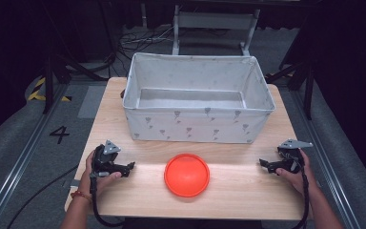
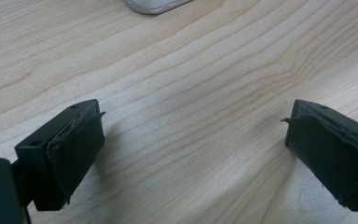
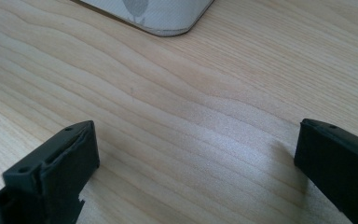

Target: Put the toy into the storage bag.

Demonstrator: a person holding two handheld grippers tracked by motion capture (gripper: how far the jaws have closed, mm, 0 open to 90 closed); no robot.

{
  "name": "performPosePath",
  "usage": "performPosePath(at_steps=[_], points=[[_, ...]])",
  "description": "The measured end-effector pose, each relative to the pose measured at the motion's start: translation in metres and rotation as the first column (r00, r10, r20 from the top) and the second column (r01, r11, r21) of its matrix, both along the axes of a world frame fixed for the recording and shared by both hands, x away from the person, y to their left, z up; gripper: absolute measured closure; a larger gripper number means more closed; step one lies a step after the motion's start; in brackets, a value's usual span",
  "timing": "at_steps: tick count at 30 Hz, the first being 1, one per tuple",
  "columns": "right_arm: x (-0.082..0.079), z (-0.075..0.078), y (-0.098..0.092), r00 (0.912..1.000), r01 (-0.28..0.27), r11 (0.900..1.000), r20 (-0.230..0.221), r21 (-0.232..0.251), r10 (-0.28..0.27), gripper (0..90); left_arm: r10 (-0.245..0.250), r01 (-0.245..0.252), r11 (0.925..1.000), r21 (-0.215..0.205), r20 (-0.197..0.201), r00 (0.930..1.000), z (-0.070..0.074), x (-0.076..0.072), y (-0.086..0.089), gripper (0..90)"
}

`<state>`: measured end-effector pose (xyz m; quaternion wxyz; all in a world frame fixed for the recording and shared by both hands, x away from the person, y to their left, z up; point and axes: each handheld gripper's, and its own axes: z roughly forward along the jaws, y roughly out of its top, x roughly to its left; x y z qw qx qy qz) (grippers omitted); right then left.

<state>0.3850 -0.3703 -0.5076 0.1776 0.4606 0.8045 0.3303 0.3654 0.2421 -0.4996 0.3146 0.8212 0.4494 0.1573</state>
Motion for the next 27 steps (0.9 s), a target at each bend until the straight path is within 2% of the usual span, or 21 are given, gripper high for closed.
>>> performPosePath(at_steps=[10, 13, 15, 18, 20, 22, 25, 27], points=[[0.0, 0.0, 0.0, 1.0, 0.006, 1.0, 0.003, -0.003, -0.006, 0.6, 0.001, -0.001, 1.0, 0.001, -0.001, 1.0, 0.0, 0.0, 0.0, 4.8], [0.0, 0.001, 0.0, 0.9999, 0.011, 1.0, -0.002, -0.006, -0.011, 0.7, -0.018, 0.018, 0.9998, 0.001, -0.002, 0.9998, 0.0, 0.001, 0.001, 4.7], [-0.001, 0.003, 0.001, 0.9999, 0.015, 1.0, -0.002, -0.025, -0.015, 3.8, -0.018, 0.018, 0.9998, 0.0, -0.002, 0.9998, 0.0, 0.001, 0.001, 4.8], [-0.005, 0.008, 0.005, 0.9998, -0.01, 1.0, 0.014, -0.026, 0.01, 24.5, -0.019, 0.019, 0.9998, 0.001, 0.0, 0.9998, 0.0, 0.001, 0.001, 4.8], [-0.007, 0.01, 0.011, 0.9997, -0.023, 0.999, 0.005, -0.044, 0.023, 15.2, -0.017, 0.017, 0.9999, 0.001, 0.001, 0.9999, 0.0, 0.001, 0.001, 4.8], [-0.009, 0.014, 0.017, 0.9989, -0.046, 0.998, 0.006, -0.036, 0.046, 22.0, -0.017, 0.017, 0.9999, 0.0, 0.002, 0.9999, 0.0, 0.001, 0.002, 4.8], [-0.012, 0.021, 0.027, 0.9959, -0.088, 0.996, 0.021, 0.001, 0.088, 18.0, -0.013, 0.013, 0.9999, -0.002, -0.001, 0.9999, 0.0, 0.0, 0.001, 4.8], [-0.014, 0.023, 0.035, 0.9925, -0.119, 0.993, 0.028, 0.003, 0.119, 21.6, -0.013, 0.013, 0.9999, -0.004, 0.001, 0.9999, 0.0, 0.0, 0.001, 4.8]])
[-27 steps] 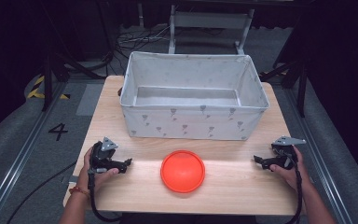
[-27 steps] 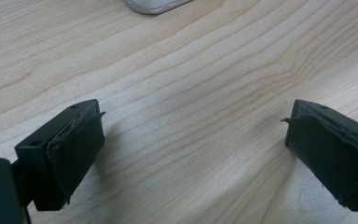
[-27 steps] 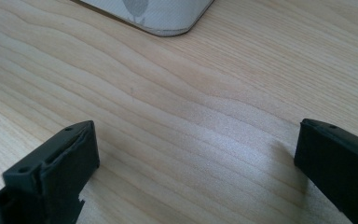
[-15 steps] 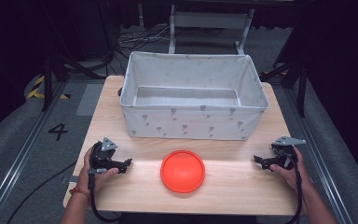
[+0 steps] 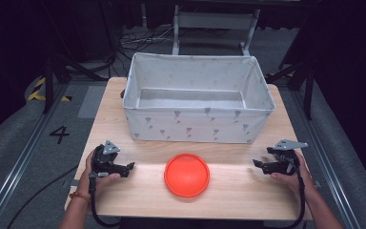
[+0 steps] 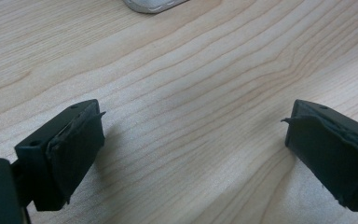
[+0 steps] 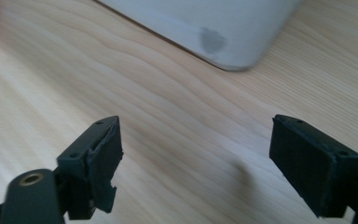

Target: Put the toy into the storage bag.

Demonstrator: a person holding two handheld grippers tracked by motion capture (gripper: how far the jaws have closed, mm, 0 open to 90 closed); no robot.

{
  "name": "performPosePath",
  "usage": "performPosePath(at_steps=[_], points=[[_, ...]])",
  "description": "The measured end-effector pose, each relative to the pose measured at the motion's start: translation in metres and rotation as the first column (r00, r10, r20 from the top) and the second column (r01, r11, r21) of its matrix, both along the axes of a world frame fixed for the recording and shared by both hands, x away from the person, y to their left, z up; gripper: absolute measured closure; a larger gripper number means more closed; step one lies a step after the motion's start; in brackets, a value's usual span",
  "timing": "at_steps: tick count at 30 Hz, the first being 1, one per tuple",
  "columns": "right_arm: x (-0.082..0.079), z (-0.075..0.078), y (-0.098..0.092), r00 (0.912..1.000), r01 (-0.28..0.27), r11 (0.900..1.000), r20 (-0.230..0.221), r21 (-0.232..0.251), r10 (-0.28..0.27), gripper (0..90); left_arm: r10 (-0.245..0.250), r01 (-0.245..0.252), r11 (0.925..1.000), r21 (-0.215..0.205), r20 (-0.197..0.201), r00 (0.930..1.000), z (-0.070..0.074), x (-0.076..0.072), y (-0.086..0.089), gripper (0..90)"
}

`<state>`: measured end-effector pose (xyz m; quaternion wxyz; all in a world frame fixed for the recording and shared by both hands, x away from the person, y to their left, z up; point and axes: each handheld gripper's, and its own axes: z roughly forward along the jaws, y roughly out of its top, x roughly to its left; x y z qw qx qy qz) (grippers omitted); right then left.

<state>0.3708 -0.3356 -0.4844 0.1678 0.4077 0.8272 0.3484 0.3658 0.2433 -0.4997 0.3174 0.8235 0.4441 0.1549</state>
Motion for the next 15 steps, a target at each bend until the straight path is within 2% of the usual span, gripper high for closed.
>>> performPosePath(at_steps=[2, 4, 7, 10, 15], points=[[-0.001, 0.0, 0.004, 0.9999, -0.011, 1.0, 0.0, -0.005, 0.011, 20.8, 0.0, 0.0, 1.0, 0.0, 0.001, 1.0, 0.0, 0.0, 0.0, 4.9], [-0.003, 0.0, 0.013, 0.9987, -0.047, 0.999, -0.019, 0.014, 0.048, 22.7, 0.0, 0.0, 1.0, 0.003, 0.001, 1.0, 0.0, 0.0, 0.0, 5.0], [-0.004, 0.002, 0.027, 0.9955, -0.092, 0.995, -0.018, 0.033, 0.093, 22.9, -0.001, 0.001, 1.0, 0.003, 0.0, 1.0, 0.0, -0.001, 0.0, 5.3], [-0.003, 0.006, 0.042, 0.9903, -0.135, 0.988, -0.022, 0.072, 0.137, 23.0, 0.001, -0.001, 1.0, 0.004, 0.004, 1.0, 0.0, -0.003, 0.001, 5.9], [-0.006, 0.009, 0.072, 0.9763, -0.214, 0.974, -0.018, 0.07, 0.216, 22.9, 0.01, -0.01, 0.9999, 0.003, 0.002, 0.9999, 0.001, -0.006, 0.001, 6.4]])
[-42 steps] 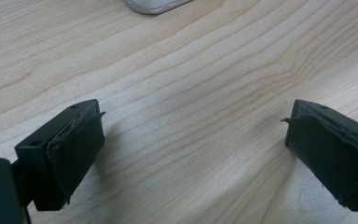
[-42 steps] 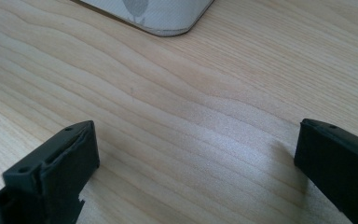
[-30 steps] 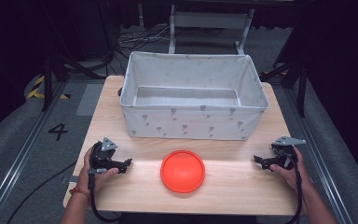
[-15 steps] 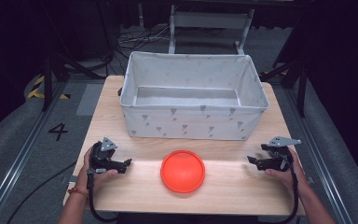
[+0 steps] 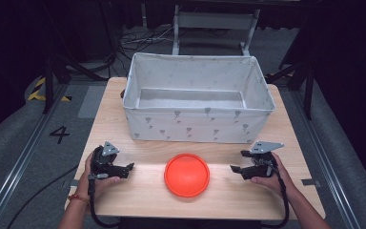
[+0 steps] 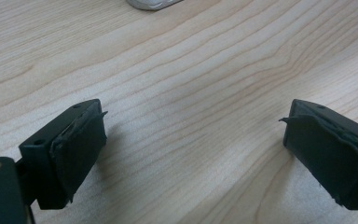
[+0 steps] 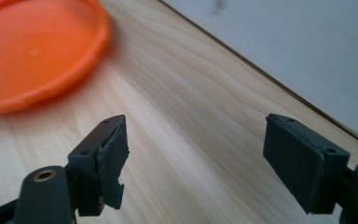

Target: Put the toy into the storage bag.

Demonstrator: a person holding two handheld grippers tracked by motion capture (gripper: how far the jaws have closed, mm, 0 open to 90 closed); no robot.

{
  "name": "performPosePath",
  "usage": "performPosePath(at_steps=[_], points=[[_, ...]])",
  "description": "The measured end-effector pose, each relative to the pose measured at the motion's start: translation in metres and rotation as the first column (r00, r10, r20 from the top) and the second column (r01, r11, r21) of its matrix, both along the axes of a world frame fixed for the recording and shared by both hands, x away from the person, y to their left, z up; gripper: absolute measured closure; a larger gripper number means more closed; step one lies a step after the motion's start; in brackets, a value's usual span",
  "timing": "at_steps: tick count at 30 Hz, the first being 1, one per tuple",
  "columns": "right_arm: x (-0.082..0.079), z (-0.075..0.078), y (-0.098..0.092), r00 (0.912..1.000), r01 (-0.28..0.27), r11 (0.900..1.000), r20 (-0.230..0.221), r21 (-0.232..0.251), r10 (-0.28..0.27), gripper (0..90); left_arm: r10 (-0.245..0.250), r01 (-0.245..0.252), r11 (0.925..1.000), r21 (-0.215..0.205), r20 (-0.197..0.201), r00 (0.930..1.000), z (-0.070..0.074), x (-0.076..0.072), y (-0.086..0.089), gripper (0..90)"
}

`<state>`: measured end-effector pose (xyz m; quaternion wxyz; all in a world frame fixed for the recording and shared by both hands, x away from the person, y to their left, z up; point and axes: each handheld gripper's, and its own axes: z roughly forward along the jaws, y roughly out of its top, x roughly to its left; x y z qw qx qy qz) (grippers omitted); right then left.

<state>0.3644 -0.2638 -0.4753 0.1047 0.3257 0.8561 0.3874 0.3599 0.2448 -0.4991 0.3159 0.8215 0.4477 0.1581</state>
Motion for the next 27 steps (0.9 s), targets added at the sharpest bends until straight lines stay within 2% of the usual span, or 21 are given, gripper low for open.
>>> performPosePath(at_steps=[1, 2, 3, 5, 8, 10, 12, 14, 18, 21, 23, 25, 27], points=[[0.0, 0.0, 0.008, 0.9999, -0.014, 1.0, 0.003, -0.006, 0.014, 22.3, 0.001, -0.001, 1.0, 0.001, 0.0, 1.0, 0.0, -0.001, 0.0, 6.5], [0.0, 0.0, 0.008, 0.9999, -0.014, 1.0, 0.003, -0.006, 0.014, 22.3, 0.001, -0.001, 1.0, 0.001, 0.0, 1.0, 0.0, -0.001, 0.0, 6.6], [-0.001, -0.001, 0.017, 0.9995, -0.031, 0.999, -0.01, 0.013, 0.031, 22.4, 0.004, -0.004, 1.0, -0.001, 0.0, 1.0, 0.0, -0.001, 0.0, 6.6], [0.0, -0.001, 0.033, 0.9974, -0.071, 0.997, -0.007, -0.003, 0.071, 22.2, 0.007, -0.007, 1.0, -0.001, 0.003, 1.0, 0.0, -0.002, 0.0, 6.7], [0.002, 0.0, 0.049, 0.9934, -0.113, 0.994, -0.019, 0.009, 0.113, 21.6, 0.007, -0.007, 1.0, 0.0, 0.002, 1.0, 0.0, -0.002, 0.0, 6.7], [0.007, -0.001, 0.063, 0.9883, -0.151, 0.988, -0.027, -0.018, 0.15, 21.4, 0.008, -0.008, 1.0, 0.002, 0.002, 1.0, 0.0, -0.002, 0.0, 6.7], [0.011, -0.005, 0.075, 0.9854, -0.166, 0.986, -0.042, -0.019, 0.165, 20.3, 0.007, -0.007, 1.0, 0.0, 0.002, 1.0, 0.0, -0.002, 0.0, 6.7], [0.014, -0.008, 0.085, 0.983, -0.181, 0.983, -0.037, -0.035, 0.18, 21.0, 0.007, -0.007, 1.0, 0.001, 0.002, 1.0, 0.0, -0.002, 0.0, 6.8], [0.021, -0.008, 0.097, 0.9775, -0.202, 0.979, -0.062, 0.002, 0.202, 21.0, 0.008, -0.008, 1.0, 0.001, 0.002, 1.0, 0.0, -0.002, 0.0, 6.7], [0.023, -0.012, 0.107, 0.9762, -0.213, 0.977, -0.05, -0.026, 0.211, 21.1, 0.008, -0.008, 1.0, 0.001, 0.002, 1.0, 0.0, -0.002, 0.0, 6.8], [0.022, -0.018, 0.113, 0.9728, -0.223, 0.974, -0.072, -0.029, 0.22, 21.3, 0.01, -0.01, 0.9999, -0.002, 0.002, 0.9999, 0.0, -0.002, 0.0, 6.8], [0.019, -0.02, 0.117, 0.9733, -0.224, 0.974, -0.063, -0.043, 0.221, 20.1, 0.009, -0.009, 1.0, -0.002, 0.002, 1.0, 0.0, -0.002, 0.0, 6.8], [0.018, -0.02, 0.117, 0.9723, -0.227, 0.973, -0.065, -0.036, 0.224, 20.1, 0.01, -0.01, 0.9999, -0.002, 0.002, 0.9999, 0.0, -0.002, 0.0, 6.7]])
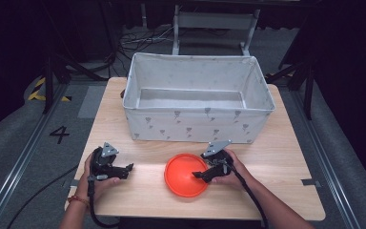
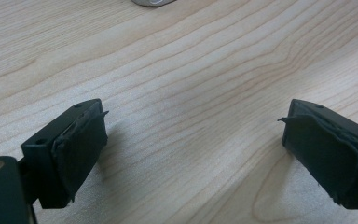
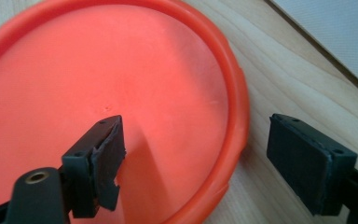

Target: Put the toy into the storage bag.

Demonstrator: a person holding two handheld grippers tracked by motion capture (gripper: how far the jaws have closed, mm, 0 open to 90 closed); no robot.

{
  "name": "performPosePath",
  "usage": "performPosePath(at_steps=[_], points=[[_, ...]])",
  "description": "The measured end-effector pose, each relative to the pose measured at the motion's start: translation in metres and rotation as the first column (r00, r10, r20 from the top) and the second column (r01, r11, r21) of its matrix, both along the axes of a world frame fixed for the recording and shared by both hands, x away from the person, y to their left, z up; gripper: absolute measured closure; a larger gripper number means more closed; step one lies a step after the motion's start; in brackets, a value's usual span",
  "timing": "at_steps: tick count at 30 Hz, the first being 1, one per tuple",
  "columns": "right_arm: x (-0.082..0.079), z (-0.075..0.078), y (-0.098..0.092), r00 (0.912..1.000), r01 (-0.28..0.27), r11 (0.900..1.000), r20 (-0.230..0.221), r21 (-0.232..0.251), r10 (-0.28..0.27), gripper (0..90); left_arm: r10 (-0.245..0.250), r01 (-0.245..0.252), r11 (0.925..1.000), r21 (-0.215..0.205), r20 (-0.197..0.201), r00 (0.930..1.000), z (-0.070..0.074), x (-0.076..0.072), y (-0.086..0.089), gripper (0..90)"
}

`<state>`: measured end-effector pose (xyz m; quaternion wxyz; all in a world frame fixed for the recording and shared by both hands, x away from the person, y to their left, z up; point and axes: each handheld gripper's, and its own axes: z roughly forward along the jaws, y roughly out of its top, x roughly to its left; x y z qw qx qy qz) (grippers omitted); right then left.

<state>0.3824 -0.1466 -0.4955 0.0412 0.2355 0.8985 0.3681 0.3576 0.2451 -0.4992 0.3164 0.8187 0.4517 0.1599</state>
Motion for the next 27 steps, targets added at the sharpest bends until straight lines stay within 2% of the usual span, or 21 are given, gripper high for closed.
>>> performPosePath(at_steps=[3, 6, 8, 9, 11, 13, 15, 18, 19, 20, 22, 25, 27], points=[[-0.003, -0.002, -0.001, 0.9999, 0.016, 0.999, 0.004, 0.029, -0.016, 21.3, 0.0, 0.0, 1.0, 0.0, 0.0, 1.0, 0.0, 0.0, 0.0, 6.8], [-0.008, -0.001, 0.001, 0.9996, -0.018, 1.0, 0.02, 0.007, 0.018, 24.1, 0.0, 0.0, 1.0, 0.0, 0.0, 1.0, 0.0, 0.0, 0.0, 6.8], [-0.01, 0.0, 0.003, 0.9997, -0.008, 1.0, 0.025, -0.003, 0.009, 26.1, 0.0, 0.0, 1.0, 0.0, 0.0, 1.0, 0.0, 0.0, 0.0, 6.7], [-0.01, 0.0, 0.003, 0.9997, -0.006, 1.0, 0.023, 0.001, 0.006, 29.4, -0.001, 0.001, 1.0, 0.001, 0.0, 1.0, 0.0, 0.0, 0.0, 6.7], [-0.008, 0.0, -0.001, 0.9996, 0.022, 0.999, 0.018, 0.03, -0.023, 43.9, 0.0, 0.0, 1.0, 0.0, 0.0, 1.0, 0.0, 0.0, 0.0, 6.8], [-0.002, 0.0, -0.007, 0.9988, 0.046, 0.997, -0.018, 0.066, -0.045, 54.8, 0.0, 0.0, 1.0, 0.0, 0.0, 1.0, 0.0, 0.0, 0.0, 6.7], [0.002, -0.001, -0.012, 0.9968, 0.062, 0.994, -0.056, 0.09, -0.057, 60.6, 0.0, 0.0, 1.0, 0.001, 0.0, 1.0, 0.0, 0.0, 0.0, 6.8], [0.005, -0.001, -0.017, 0.9945, 0.074, 0.991, -0.082, 0.108, -0.065, 66.2, -0.001, 0.001, 1.0, 0.0, 0.005, 1.0, 0.0, -0.002, 0.0, 7.9], [0.006, -0.001, -0.019, 0.9931, 0.079, 0.99, -0.095, 0.118, -0.068, 69.9, -0.003, 0.003, 1.0, -0.002, 0.005, 1.0, 0.0, -0.002, 0.0, 8.1], [0.008, 0.001, -0.024, 0.9919, 0.09, 0.988, -0.101, 0.126, -0.077, 79.3, -0.003, 0.003, 1.0, -0.002, 0.003, 1.0, 0.0, -0.002, 0.0, 8.2], [0.008, 0.003, -0.029, 0.9951, 0.077, 0.993, -0.069, 0.092, -0.07, 82.9, -0.004, 0.004, 1.0, -0.001, 0.004, 1.0, 0.0, -0.002, 0.0, 8.3], [0.007, 0.004, -0.033, 0.9968, 0.043, 0.995, -0.071, 0.093, -0.037, 84.8, -0.004, 0.004, 1.0, 0.0, 0.002, 1.0, 0.0, -0.002, 0.001, 8.3], [0.005, 0.007, -0.032, 0.9975, 0.035, 0.997, -0.063, 0.073, -0.031, 84.8, -0.004, 0.004, 1.0, 0.0, 0.002, 1.0, 0.0, -0.002, 0.001, 8.3]])
